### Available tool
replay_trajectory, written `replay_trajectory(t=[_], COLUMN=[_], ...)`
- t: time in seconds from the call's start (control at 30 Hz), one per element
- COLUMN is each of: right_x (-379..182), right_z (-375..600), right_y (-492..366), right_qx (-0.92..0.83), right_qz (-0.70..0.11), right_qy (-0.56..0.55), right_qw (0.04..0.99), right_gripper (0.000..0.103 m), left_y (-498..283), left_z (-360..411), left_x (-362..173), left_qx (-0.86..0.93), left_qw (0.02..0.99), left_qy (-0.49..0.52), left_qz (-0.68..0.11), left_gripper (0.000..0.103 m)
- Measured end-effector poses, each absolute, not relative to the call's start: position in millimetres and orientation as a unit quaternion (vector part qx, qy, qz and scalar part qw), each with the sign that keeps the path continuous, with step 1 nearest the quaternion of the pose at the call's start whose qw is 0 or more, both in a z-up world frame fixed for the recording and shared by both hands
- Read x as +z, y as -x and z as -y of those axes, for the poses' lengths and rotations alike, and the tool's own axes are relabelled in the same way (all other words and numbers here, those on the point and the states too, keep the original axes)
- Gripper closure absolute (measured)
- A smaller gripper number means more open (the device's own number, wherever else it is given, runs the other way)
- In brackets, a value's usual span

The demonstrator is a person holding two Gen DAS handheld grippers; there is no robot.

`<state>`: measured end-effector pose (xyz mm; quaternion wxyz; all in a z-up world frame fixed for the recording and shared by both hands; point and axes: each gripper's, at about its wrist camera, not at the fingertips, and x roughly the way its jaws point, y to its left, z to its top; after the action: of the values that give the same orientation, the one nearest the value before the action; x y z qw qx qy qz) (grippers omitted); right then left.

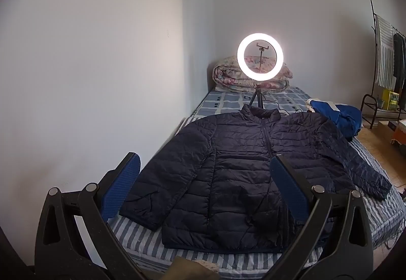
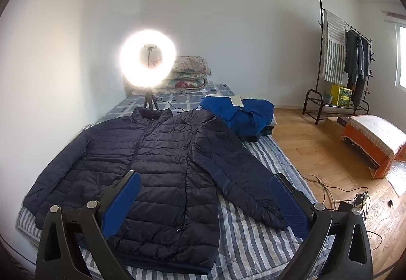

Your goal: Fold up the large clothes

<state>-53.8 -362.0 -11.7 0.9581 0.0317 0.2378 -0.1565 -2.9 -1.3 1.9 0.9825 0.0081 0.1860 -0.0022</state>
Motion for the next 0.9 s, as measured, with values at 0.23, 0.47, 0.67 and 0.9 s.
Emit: replay_trajectory(t=[0.23, 0.47, 0.67, 0.9], right_x=[-11.9, -11.1, -10.5, -10.9], right_z=[361.0, 361.6, 361.5, 362.5], right_y=[53.7, 54.6, 53.7, 52.4], right_qx=[-0.16, -0.163, -0.168, -0.175], right_qz=[-0.237, -0.236, -0.236, -0.239], right_qy=[-0.03, -0.03, -0.028, -0.028], right_qw=[0.958, 0.958, 0.957, 0.955], right_gripper=[0.0, 0.0, 0.0, 0.0], left_y=[1.1, 0.1, 0.2, 1.0], left_z=[0.7, 2.9, 1.3, 4.7], left_x=[1.7, 4.6, 7.9, 8.4], left_qx=[-0.005, -0.008, -0.007, -0.007], left_qw=[0.982, 0.982, 0.983, 0.983], left_qy=[-0.007, -0.006, -0.006, -0.006], left_qz=[-0.187, -0.187, -0.185, -0.185], left_gripper=[0.0, 0.0, 0.0, 0.0])
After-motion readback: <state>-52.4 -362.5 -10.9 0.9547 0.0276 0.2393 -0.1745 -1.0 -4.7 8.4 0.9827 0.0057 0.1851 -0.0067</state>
